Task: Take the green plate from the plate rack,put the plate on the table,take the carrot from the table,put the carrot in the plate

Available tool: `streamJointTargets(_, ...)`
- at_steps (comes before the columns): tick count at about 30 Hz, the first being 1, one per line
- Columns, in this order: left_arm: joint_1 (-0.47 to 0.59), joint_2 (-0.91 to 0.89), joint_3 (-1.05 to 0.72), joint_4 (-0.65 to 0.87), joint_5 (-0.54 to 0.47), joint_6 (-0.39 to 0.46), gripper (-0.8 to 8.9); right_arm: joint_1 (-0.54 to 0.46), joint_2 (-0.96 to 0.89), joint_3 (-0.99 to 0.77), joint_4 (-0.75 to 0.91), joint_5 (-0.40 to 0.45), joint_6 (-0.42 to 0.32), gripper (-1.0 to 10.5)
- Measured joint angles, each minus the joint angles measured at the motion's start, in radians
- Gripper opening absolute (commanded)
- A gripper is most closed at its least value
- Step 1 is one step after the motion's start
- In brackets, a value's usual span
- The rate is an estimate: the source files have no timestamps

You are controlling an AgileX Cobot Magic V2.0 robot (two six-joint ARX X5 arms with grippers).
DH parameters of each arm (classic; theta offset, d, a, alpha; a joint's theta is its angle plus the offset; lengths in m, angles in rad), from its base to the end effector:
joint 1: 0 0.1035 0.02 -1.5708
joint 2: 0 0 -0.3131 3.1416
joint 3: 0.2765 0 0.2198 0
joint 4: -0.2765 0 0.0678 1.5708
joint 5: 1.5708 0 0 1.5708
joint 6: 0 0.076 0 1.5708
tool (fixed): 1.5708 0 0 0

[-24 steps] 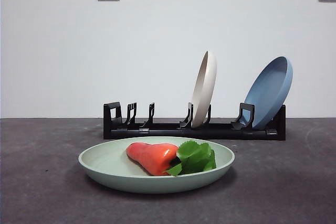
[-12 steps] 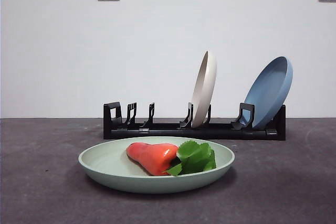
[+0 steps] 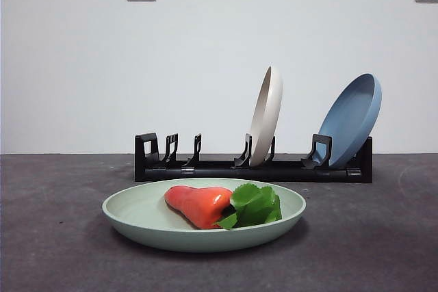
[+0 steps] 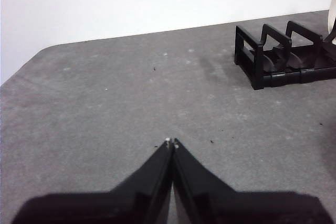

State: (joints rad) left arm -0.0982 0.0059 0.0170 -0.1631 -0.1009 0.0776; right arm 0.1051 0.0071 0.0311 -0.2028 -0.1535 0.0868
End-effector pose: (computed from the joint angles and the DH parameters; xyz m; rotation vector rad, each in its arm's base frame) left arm 0.0599 0.0018 0.1460 0.0926 0.1513 -0.0032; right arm 0.0560 0.0176 0.1454 0.0904 0.1903 0.2500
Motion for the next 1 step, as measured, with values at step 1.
streamJointTargets(1, 0.0, 0.0, 0.0, 0.0, 0.0, 0.0, -0.02, 0.0, 0.0, 0.0, 0.0, 0.0, 0.0, 0.0)
